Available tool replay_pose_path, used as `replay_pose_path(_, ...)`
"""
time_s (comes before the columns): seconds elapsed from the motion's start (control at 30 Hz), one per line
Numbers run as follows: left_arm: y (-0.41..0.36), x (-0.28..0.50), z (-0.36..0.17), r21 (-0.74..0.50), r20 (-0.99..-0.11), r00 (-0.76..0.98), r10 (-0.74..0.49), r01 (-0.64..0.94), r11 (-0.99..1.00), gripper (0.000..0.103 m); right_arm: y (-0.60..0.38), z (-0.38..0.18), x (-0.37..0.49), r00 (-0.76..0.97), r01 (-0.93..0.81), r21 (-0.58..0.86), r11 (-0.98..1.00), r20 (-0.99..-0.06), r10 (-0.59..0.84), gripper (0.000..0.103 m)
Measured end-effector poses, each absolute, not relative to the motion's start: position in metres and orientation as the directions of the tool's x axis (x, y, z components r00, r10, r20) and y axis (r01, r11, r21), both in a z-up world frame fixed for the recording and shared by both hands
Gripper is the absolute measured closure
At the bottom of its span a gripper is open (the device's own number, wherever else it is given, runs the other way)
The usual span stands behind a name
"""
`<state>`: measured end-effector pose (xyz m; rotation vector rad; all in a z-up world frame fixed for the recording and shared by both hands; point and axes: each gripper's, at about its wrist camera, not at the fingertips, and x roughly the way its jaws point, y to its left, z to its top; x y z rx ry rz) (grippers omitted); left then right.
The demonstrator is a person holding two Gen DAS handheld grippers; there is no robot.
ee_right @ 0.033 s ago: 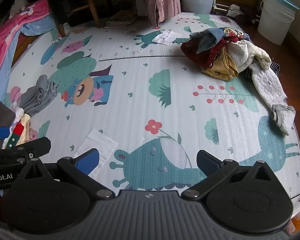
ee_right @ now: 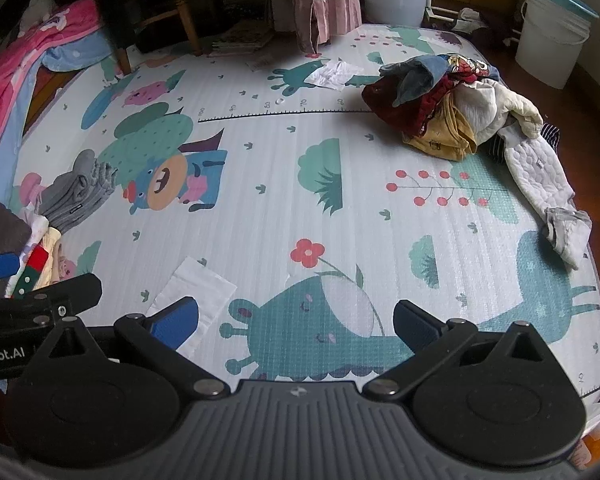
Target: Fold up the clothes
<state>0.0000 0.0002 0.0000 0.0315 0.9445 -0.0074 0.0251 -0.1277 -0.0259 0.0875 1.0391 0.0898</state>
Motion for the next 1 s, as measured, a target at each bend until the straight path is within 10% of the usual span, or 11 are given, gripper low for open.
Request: replay_pose_path(1.0, -0.0022, -0.0015, -0.0009, 0.025, -0.809, 0.588, 0.009, 0.018, 1.000, 0.000, -0.1286, -0.0289, 0.0272, 0.492, -0.033, 0.125, 0.992, -0.862, 0.124, 0.000)
